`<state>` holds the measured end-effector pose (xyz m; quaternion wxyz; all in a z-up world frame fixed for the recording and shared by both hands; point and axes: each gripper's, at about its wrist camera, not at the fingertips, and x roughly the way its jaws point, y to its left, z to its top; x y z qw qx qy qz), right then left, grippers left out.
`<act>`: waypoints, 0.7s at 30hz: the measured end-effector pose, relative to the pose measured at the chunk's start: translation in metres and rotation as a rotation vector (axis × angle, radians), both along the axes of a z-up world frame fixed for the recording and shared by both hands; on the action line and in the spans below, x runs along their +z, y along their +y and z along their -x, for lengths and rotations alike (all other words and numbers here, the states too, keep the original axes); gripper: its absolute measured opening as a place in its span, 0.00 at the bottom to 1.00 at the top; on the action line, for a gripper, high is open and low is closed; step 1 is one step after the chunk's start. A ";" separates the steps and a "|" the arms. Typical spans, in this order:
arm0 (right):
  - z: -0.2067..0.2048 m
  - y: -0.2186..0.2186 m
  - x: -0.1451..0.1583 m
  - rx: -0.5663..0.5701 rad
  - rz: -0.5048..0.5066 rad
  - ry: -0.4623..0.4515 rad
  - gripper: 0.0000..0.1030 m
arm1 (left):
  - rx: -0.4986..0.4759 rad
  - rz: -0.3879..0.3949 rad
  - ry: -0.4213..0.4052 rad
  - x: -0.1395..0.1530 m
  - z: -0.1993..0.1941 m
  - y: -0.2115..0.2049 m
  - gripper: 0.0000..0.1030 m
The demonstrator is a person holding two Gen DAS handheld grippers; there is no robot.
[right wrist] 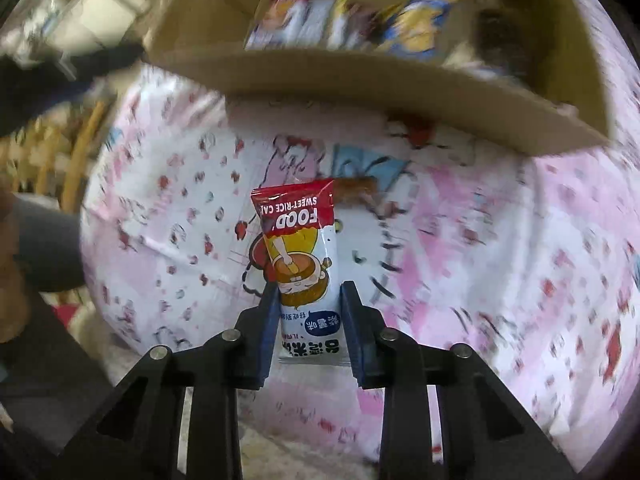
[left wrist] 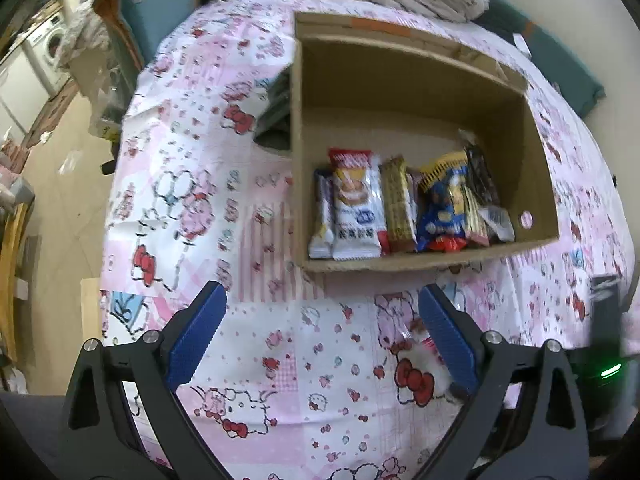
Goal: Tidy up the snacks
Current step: 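Grasp the small brown candy with the left gripper while the right holds the FOOD rice cake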
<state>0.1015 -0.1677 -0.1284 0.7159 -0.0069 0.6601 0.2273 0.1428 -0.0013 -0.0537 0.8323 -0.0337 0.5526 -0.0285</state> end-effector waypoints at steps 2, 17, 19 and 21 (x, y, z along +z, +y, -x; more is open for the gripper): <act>0.003 -0.018 0.014 -0.086 -0.069 -0.012 0.31 | -0.045 -0.011 0.020 -0.006 0.002 -0.009 0.92; -0.001 -0.108 0.052 -0.519 -0.220 -0.119 0.31 | -0.460 -0.164 0.144 -0.073 0.006 -0.123 0.77; 0.000 -0.112 0.049 -0.531 -0.226 -0.109 0.31 | -0.481 -0.191 0.139 -0.083 0.005 -0.134 0.77; 0.000 -0.114 0.050 -0.534 -0.230 -0.107 0.31 | -0.504 -0.201 0.138 -0.089 0.004 -0.141 0.68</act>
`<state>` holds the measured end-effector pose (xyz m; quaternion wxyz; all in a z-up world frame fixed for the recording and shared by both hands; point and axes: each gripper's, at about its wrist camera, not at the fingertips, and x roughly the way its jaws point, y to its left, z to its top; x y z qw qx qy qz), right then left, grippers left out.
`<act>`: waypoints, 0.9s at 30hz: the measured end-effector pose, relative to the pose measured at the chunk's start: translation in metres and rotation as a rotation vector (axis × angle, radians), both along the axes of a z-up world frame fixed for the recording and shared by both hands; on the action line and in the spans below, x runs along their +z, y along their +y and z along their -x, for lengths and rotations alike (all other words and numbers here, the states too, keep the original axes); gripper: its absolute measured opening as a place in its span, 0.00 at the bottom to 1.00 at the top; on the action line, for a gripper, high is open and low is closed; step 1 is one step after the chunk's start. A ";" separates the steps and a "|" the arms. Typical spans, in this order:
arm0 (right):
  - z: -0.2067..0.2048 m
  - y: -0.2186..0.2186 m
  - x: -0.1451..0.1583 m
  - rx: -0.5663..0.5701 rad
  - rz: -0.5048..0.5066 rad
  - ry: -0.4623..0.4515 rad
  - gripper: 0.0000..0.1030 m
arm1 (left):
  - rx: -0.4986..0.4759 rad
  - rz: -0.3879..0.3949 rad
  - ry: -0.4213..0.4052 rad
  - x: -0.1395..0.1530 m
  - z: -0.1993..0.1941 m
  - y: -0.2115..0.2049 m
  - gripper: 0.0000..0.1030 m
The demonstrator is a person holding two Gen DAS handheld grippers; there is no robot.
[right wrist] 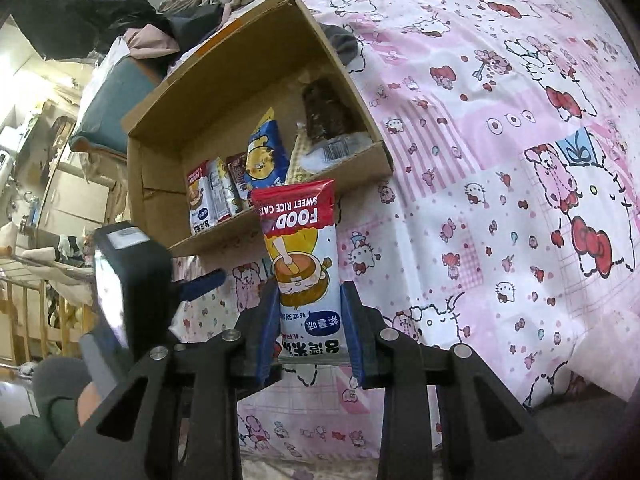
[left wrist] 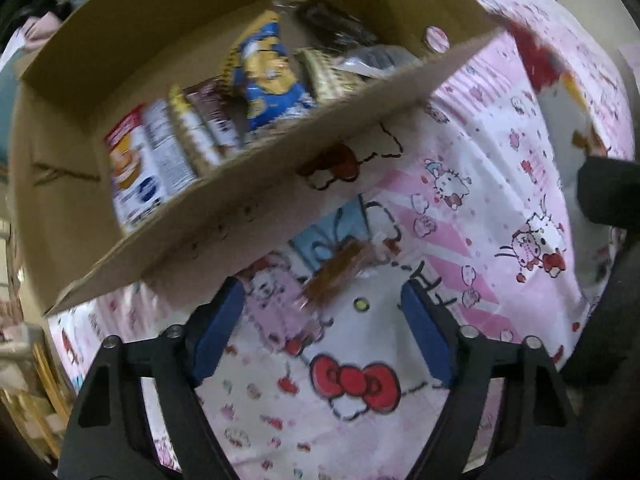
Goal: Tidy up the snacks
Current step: 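Grasp the small brown candy with the left gripper while the right holds the FOOD rice cake, then lower both snacks into the box and open both grippers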
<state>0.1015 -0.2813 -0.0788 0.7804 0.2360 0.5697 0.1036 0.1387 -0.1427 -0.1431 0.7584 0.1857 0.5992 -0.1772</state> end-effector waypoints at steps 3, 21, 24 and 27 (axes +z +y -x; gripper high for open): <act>0.001 -0.003 0.000 -0.008 -0.004 0.002 0.31 | -0.037 0.007 0.034 -0.011 0.000 -0.010 0.48; 0.000 0.007 0.001 0.023 -0.009 -0.006 0.31 | 0.120 0.069 0.042 0.024 0.021 0.025 0.14; 0.000 0.009 0.003 0.029 -0.009 -0.011 0.31 | 0.188 0.012 -0.015 0.035 0.025 0.039 0.14; 0.000 0.010 0.004 0.036 -0.013 -0.014 0.31 | 0.234 0.008 -0.052 0.047 0.029 0.048 0.14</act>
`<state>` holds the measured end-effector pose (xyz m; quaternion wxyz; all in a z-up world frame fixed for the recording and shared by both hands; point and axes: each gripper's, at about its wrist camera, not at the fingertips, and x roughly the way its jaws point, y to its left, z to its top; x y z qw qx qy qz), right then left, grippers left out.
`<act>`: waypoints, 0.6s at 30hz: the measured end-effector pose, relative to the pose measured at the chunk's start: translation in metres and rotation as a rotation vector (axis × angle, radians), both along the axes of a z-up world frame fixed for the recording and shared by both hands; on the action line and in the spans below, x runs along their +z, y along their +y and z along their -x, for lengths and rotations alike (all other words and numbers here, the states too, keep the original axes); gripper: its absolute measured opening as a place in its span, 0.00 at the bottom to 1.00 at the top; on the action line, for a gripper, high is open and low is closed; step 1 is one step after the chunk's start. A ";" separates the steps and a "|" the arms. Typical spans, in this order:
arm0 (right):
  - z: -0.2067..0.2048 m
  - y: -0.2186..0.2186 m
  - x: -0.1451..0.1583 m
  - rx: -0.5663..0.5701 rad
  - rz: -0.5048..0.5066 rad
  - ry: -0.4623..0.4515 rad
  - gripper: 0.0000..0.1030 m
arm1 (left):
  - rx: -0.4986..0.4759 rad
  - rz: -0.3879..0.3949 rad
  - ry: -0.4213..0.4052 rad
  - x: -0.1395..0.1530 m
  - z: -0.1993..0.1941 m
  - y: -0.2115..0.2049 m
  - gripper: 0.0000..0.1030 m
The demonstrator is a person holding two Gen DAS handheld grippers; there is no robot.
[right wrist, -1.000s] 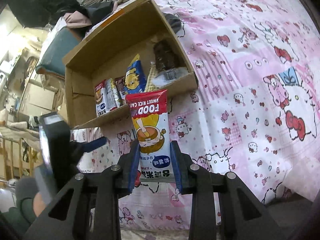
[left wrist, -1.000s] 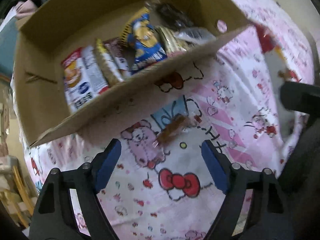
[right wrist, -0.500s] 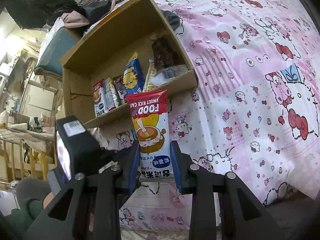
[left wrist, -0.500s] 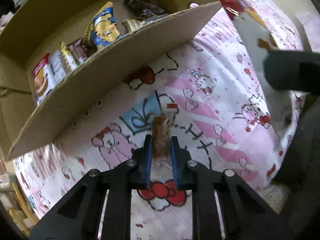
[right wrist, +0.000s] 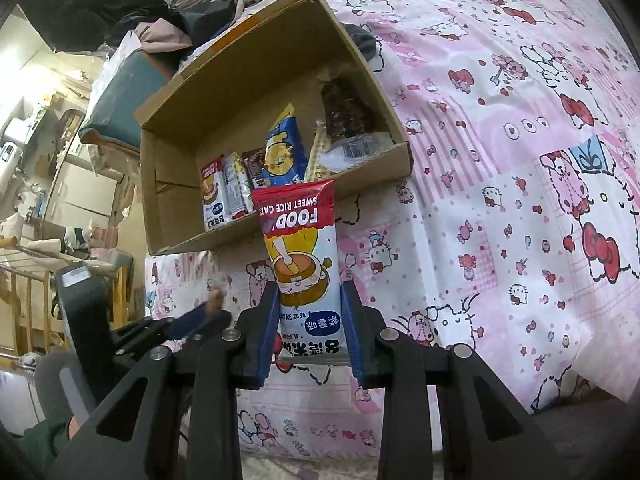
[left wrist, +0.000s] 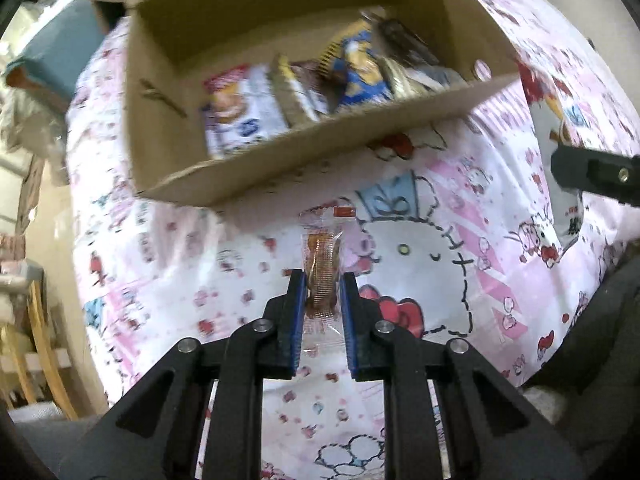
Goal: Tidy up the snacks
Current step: 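Lower both snacks into the box and open both grippers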
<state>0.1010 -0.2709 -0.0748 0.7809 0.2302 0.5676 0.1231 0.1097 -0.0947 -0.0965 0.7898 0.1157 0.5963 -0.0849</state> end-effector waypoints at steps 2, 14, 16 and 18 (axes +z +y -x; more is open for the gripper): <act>0.000 0.001 0.001 0.000 -0.003 -0.003 0.31 | 0.027 0.005 -0.022 0.007 0.005 0.009 0.14; -0.003 0.008 0.018 0.009 -0.018 -0.074 0.31 | 0.205 0.080 -0.183 0.073 -0.010 0.064 0.14; -0.004 0.008 0.022 0.005 -0.023 -0.094 0.31 | 0.219 0.087 -0.205 0.082 -0.017 0.070 0.14; -0.005 0.009 0.025 0.005 -0.021 -0.111 0.31 | 0.233 0.092 -0.226 0.090 -0.024 0.076 0.14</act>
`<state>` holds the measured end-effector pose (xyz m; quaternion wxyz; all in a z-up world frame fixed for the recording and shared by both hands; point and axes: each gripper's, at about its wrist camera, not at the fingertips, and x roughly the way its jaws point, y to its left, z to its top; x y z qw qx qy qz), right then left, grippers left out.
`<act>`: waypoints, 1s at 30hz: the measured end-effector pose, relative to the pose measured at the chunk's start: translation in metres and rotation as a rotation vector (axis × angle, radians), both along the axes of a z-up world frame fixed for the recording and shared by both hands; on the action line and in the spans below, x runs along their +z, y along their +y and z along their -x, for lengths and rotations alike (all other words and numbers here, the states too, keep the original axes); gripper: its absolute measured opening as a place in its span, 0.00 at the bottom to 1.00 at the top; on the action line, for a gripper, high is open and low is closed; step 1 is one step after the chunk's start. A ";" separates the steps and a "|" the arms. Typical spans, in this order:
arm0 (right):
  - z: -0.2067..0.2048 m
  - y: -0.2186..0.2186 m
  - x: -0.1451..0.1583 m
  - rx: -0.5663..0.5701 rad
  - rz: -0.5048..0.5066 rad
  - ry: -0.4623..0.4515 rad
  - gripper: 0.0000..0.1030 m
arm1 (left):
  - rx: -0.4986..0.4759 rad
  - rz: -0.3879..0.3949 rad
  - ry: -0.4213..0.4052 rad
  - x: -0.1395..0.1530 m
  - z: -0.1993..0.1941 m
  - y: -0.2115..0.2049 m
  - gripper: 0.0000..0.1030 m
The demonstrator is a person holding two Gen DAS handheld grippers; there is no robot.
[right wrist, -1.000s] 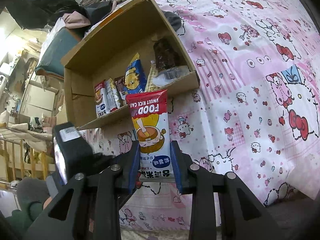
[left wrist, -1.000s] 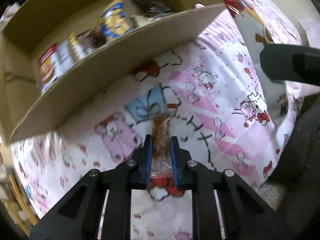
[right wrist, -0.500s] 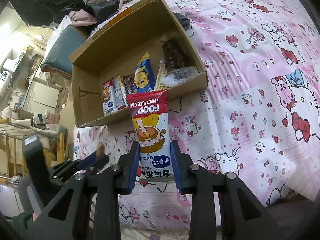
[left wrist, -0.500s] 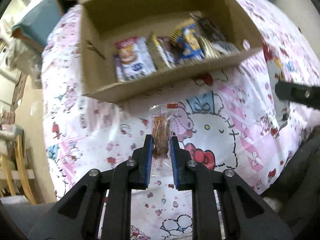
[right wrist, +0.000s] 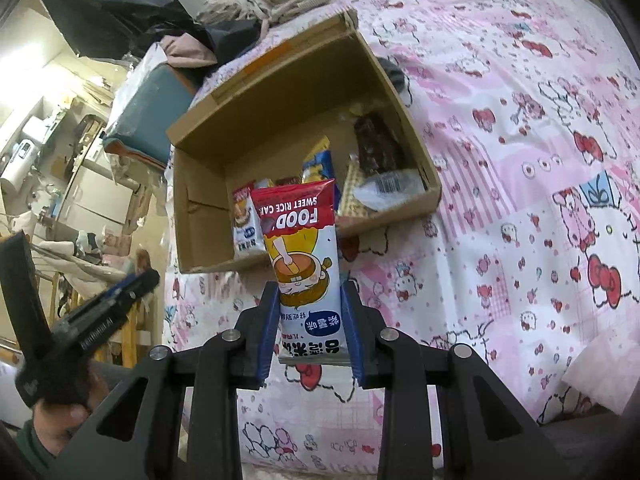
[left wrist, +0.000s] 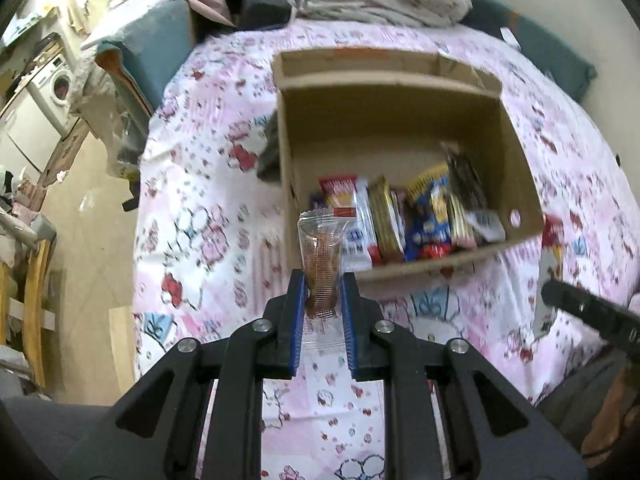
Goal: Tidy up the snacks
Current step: 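Lower both snacks into the box and open both grippers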
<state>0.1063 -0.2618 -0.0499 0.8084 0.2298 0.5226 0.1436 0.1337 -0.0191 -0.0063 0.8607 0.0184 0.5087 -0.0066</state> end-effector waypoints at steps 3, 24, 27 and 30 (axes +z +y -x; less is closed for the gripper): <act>-0.003 0.003 0.002 0.003 0.011 -0.019 0.31 | 0.014 0.007 -0.019 0.006 -0.011 0.006 0.14; -0.067 -0.020 0.003 -0.066 -0.007 -0.072 0.31 | -0.006 0.112 -0.033 -0.011 -0.077 0.007 0.16; -0.081 -0.022 -0.003 -0.070 -0.003 -0.064 0.31 | -0.037 0.174 -0.020 -0.024 -0.083 0.007 0.16; -0.092 -0.018 -0.008 -0.063 0.002 -0.059 0.31 | -0.042 0.138 -0.023 -0.035 -0.089 0.003 0.16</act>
